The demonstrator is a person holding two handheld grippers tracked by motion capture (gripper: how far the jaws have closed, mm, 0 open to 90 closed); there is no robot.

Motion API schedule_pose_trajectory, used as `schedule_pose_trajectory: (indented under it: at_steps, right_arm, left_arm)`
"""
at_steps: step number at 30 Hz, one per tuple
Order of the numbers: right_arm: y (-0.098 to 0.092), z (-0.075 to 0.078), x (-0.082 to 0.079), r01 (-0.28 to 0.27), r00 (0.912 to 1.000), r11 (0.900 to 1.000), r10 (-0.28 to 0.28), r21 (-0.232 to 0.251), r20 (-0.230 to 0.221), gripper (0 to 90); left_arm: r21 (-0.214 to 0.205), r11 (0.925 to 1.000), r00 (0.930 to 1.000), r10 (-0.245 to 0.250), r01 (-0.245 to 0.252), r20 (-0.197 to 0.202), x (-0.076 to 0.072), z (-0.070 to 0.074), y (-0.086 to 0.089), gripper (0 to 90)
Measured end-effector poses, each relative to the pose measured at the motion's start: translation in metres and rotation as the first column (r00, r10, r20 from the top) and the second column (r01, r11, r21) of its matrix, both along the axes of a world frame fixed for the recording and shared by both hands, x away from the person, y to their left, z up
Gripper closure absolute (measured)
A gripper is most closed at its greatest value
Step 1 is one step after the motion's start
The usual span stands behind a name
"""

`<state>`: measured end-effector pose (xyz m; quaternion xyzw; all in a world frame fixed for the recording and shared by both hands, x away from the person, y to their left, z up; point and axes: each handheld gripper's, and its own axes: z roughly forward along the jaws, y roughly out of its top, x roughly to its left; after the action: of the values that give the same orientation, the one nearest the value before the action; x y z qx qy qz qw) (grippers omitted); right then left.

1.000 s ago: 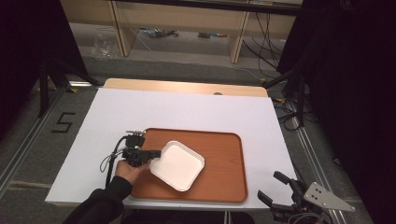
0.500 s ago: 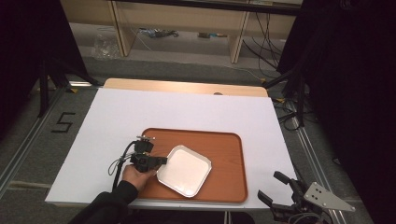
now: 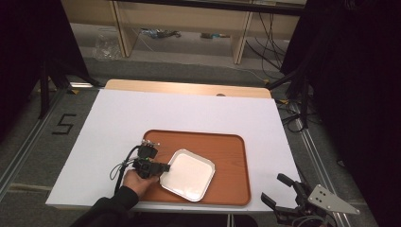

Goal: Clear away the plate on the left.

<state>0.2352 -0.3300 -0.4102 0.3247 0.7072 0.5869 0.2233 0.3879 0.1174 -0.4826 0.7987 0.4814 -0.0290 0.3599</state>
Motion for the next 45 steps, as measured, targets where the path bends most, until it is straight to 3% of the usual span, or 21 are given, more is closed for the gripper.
schedule_pose_trajectory:
  at_steps: [2, 3, 8, 9, 13, 14, 20, 22, 23, 25, 26, 30, 37, 38, 40, 41, 42, 43, 45]
  right_arm:
    - [0.0, 0.0, 0.0, 0.001, 1.0, 1.0, -0.001, 0.001, -0.002, 15.1]
    - [0.0, 0.0, 0.0, 0.001, 1.0, 1.0, -0.001, 0.001, -0.002, 15.1]
    - [0.0, 0.0, 0.0, -0.002, 1.0, 1.0, 0.002, -0.001, -0.003, 15.1]
    - [0.001, -0.001, 0.001, -0.012, 0.9999, 0.9996, 0.012, 0.024, 0.005, 15.1]
    - [0.0, 0.0, 0.0, -0.001, 1.0, 1.0, 0.001, -0.001, -0.005, 15.1]
    - [0.002, -0.001, 0.001, -0.011, 0.9999, 0.9996, 0.011, 0.024, 0.003, 15.1]
    - [0.002, -0.001, 0.001, -0.012, 0.9999, 0.9996, 0.012, 0.024, 0.001, 15.1]
    - [0.0, 0.0, 0.0, -0.02, 0.9995, 0.9997, 0.02, -0.011, -0.022, 15.1]
    - [0.001, -0.001, 0.001, -0.025, 0.9997, 0.9996, 0.025, 0.011, -0.002, 15.1]
    - [0.0, 0.0, 0.0, -0.02, 0.9995, 0.9998, 0.02, -0.01, -0.024, 15.1]
    - [0.0, 0.0, 0.0, -0.015, 0.9997, 0.9999, 0.015, -0.008, -0.019, 15.1]
    - [0.001, -0.001, 0.001, -0.015, 0.9998, 0.9999, 0.015, 0.001, -0.015, 15.1]
    - [0.0, 0.0, 0.0, -0.014, 0.9997, 0.9999, 0.014, -0.008, -0.018, 15.1]
    - [0.0, 0.0, 0.0, -0.014, 0.9997, 0.9999, 0.014, -0.008, -0.017, 15.1]
    - [0.0, 0.0, 0.0, -0.013, 0.9998, 0.9999, 0.013, -0.008, -0.017, 15.1]
    - [0.0, 0.0, 0.0, -0.013, 0.9998, 0.9999, 0.013, -0.007, -0.018, 15.1]
    - [0.0, 0.0, 0.0, -0.014, 0.9997, 0.9999, 0.014, -0.007, -0.018, 15.1]
    - [0.0, 0.0, 0.0, -0.013, 0.9997, 0.9999, 0.013, -0.007, -0.018, 15.1]
    - [0.001, -0.001, 0.001, -0.015, 0.9999, 0.9998, 0.015, 0.011, -0.001, 15.1]
  left_arm:
    - [0.009, 0.9998, 0.9999, -0.015, 0.015, 0.007, -0.002, 0.0, 0.0, 83.7]
    - [0.026, 0.9995, 0.999, 0.021, -0.019, -0.041, -0.008, 0.003, -0.001, 83.7]
    - [0.04, 0.9991, 0.9992, 0.018, -0.016, -0.037, -0.018, 0.004, -0.002, 81.4]
    - [0.05, 0.9987, 0.9992, -0.003, 0.005, -0.039, -0.019, 0.004, 0.0, 81.0]
    - [0.045, 0.999, 0.9988, -0.001, 0.003, -0.049, -0.026, 0.004, -0.001, 80.0]
    - [0.044, 0.999, 0.9986, -0.007, 0.009, -0.053, -0.028, 0.004, -0.001, 79.5]
    - [0.048, 0.9983, 0.9978, -0.03, 0.033, -0.06, -0.037, 0.005, -0.004, 78.1]
    - [0.056, 0.997, 0.9967, -0.05, 0.053, -0.064, -0.039, 0.005, -0.004, 77.6]
    - [0.038, 0.9988, 0.9976, -0.027, 0.029, -0.064, -0.041, 0.005, -0.006, 77.2]
    - [0.032, 0.9988, 0.9973, -0.034, 0.036, -0.065, -0.042, 0.005, -0.008, 76.3]
    - [0.046, 0.9969, 0.9956, -0.06, 0.063, -0.072, -0.043, 0.005, -0.007, 76.1]
    - [0.025, 0.9986, 0.9962, -0.044, 0.046, -0.075, -0.046, 0.004, -0.011, 75.0]
    - [0.012, 0.9968, 0.9934, -0.077, 0.079, -0.084, -0.048, 0.004, -0.015, 73.3]
    - [0.003, 0.9985, 0.9949, -0.054, 0.055, -0.084, -0.05, 0.004, -0.017, 73.0]
    - [0.007, 0.9979, 0.9943, -0.063, 0.064, -0.087, -0.049, 0.004, -0.016, 72.8]
    - [-0.016, 0.9984, 0.9902, -0.055, 0.054, -0.128, -0.052, 0.005, -0.017, 72.3]
    - [-0.01, 0.9982, 0.9901, -0.061, 0.06, -0.127, -0.051, 0.006, -0.016, 71.1]
    - [0.017, 0.9971, 0.9932, -0.073, 0.075, -0.09, -0.048, 0.005, -0.014, 69.9]
    - [0.01, 0.9985, 0.9946, -0.052, 0.053, -0.09, -0.049, 0.006, -0.013, 64.6]
